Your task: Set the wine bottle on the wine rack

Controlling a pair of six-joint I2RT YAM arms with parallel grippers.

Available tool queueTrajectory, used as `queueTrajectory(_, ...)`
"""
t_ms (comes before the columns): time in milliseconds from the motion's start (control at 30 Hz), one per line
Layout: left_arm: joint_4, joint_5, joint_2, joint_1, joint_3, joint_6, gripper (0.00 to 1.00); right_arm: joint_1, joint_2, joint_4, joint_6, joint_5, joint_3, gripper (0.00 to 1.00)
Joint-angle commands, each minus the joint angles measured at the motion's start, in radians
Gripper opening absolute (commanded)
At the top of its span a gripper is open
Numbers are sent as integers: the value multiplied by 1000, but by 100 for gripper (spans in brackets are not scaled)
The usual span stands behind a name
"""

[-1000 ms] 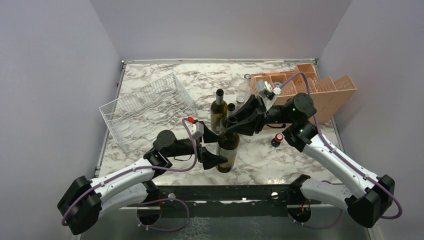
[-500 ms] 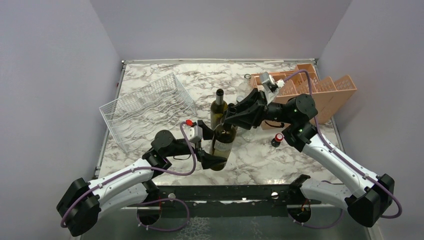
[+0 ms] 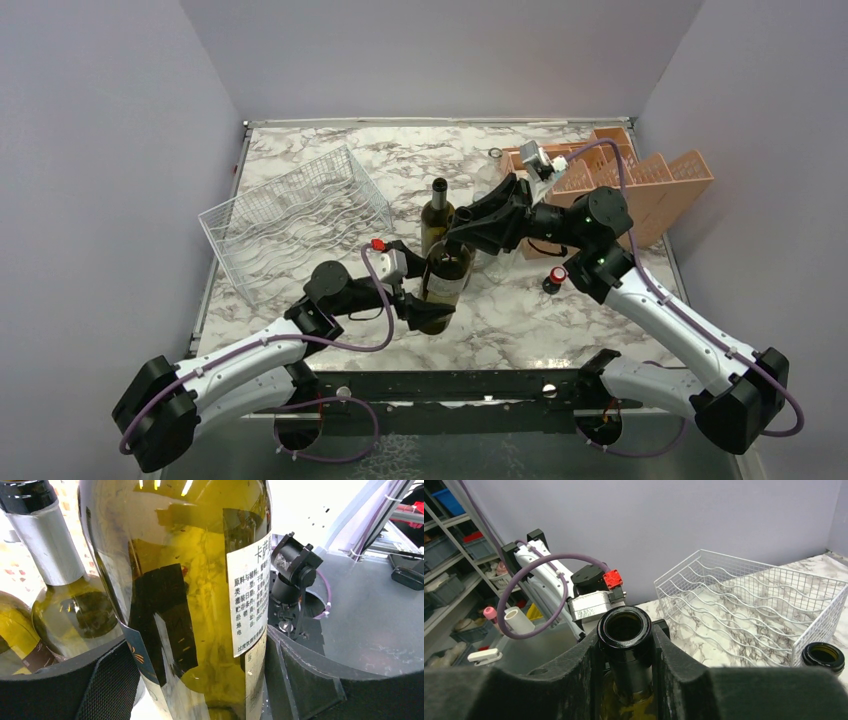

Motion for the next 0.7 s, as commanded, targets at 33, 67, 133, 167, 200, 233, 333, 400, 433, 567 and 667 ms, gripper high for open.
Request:
queueTrajectory(33,53,-149,-51,6,40,117,0,6,-47,-120,-1,50,28,48)
queueTrajectory(67,53,-152,-62,6,42,146,0,6,-55,-139,-9,52,31,55)
queueTrajectory(133,50,-164,-82,5,50,202,0,6,-72,-195,-21,70,45,69)
queueTrajectory(167,50,-166,-90,5,59,230,0,8,-81,-230,-28,83,54,77)
queueTrajectory(200,42,-167,-96,5,71,264,0,7,-88,-271,-35,109,68,82)
queueTrajectory(233,27,-168,-98,6,87,297,0,6,-94,-310,-46,139,83,84)
queueTrajectory(333,-47,-161,-92,5,147,415,0,7,-105,-415,-87,208,130,86)
queueTrajectory(400,-85,-179,-93,6,177,501,0,6,-101,-470,-103,217,174,86)
queueTrajectory(433,-100,-191,-98,7,188,545,0,7,-97,-499,-111,212,197,86)
queueTrajectory(567,-132,-258,-134,6,221,730,0,8,-68,-646,-171,163,316,86)
queueTrajectory(667,-185,-298,-167,7,246,899,0,7,-75,-723,-201,156,369,86)
